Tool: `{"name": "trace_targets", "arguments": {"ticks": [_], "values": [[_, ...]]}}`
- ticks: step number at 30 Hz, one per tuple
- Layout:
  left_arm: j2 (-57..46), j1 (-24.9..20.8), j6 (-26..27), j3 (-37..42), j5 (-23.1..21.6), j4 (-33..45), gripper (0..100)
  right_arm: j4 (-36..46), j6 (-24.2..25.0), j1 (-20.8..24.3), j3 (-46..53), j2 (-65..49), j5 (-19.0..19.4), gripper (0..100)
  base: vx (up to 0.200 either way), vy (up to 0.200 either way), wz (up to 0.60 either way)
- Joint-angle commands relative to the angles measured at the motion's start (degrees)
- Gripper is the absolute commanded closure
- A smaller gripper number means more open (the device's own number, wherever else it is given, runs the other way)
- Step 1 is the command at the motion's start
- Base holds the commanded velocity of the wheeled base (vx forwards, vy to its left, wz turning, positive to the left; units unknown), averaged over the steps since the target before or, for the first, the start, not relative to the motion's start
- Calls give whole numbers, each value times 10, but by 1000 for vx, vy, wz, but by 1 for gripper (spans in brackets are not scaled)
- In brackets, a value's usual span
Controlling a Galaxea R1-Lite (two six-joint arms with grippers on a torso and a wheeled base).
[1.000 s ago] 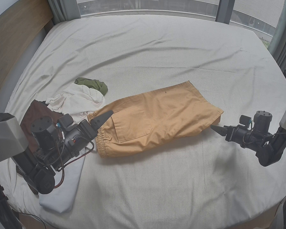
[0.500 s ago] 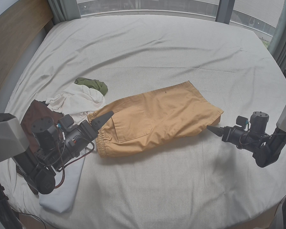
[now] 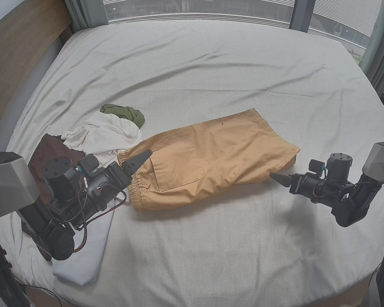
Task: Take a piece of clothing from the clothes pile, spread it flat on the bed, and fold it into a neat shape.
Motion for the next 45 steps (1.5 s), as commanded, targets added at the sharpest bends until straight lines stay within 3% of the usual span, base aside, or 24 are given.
{"name": "trace_targets", "arguments": {"ticks": [1, 6, 11, 23, 34, 38, 45], "values": [[2, 1, 4, 0, 0, -1, 0, 0, 1, 16, -17, 32, -4, 0, 0, 0, 0], [19, 3, 47, -2, 6, -1, 0, -3, 26, 26, -31, 34, -5, 0, 0, 0, 0], [43, 16, 140, 1, 10, -3, 0, -4, 50, 30, -60, 48, -10, 0, 0, 0, 0], [43, 17, 142, 1, 10, -2, 0, -61, 110, 38, -111, 105, -29, 0, 0, 0, 0], [43, 17, 142, 0, 11, -2, 0, -63, 172, 50, -133, 105, -30, 0, 0, 0, 0], [43, 17, 142, 0, 11, -2, 0, -65, 186, 50, -137, 104, -54, 0, 0, 0, 0], [43, 17, 142, 0, 11, -2, 0, -74, 226, 46, -138, 98, -56, 0, 0, 0, 0]]}}
